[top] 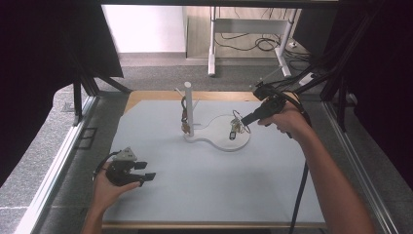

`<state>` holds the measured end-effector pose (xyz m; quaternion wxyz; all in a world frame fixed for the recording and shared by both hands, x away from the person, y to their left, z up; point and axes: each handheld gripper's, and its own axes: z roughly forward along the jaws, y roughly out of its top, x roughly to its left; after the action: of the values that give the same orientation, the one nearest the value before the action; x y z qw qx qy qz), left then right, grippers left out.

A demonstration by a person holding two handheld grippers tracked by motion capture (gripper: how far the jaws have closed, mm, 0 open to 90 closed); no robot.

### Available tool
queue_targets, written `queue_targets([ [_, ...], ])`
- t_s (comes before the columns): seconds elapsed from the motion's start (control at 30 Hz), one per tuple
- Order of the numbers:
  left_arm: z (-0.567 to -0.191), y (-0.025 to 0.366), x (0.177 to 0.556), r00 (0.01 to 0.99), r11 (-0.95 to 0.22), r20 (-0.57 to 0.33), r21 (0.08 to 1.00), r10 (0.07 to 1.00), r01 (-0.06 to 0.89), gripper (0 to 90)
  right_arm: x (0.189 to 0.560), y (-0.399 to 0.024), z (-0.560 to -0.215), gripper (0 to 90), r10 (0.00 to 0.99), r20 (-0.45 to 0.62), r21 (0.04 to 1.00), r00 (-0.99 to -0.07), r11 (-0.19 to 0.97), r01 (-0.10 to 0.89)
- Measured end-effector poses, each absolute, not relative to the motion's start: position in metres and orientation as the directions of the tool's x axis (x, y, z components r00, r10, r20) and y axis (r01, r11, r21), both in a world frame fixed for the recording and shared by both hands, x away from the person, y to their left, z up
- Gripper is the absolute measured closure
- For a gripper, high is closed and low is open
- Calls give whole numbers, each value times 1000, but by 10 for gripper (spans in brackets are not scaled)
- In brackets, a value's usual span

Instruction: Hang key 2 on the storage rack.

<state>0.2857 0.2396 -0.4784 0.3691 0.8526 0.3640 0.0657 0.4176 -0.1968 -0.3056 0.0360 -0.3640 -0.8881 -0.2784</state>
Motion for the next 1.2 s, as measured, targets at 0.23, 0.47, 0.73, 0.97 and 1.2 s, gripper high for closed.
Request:
queue_targets([
  [0.23,-477,242,285,724,-456,-160,681,671,573,406,426,-191,-304,872,631,271,463,-726,576,674],
  [0.47,-479,245,286,716,-439,-176,684,675,582,406,433,-187,-304,872,641,267,474,-719,562,677],
  [0.73,-481,246,287,713,-435,-186,679,676,591,406,442,-182,-306,872,646,269,474,-714,556,683],
  [0.97,-481,246,286,714,-435,-189,680,675,591,406,450,-176,-307,872,652,266,468,-710,557,686],
  [1.2,-480,247,286,717,-438,-189,679,671,589,406,456,-165,-310,872,645,269,466,-715,562,683],
])
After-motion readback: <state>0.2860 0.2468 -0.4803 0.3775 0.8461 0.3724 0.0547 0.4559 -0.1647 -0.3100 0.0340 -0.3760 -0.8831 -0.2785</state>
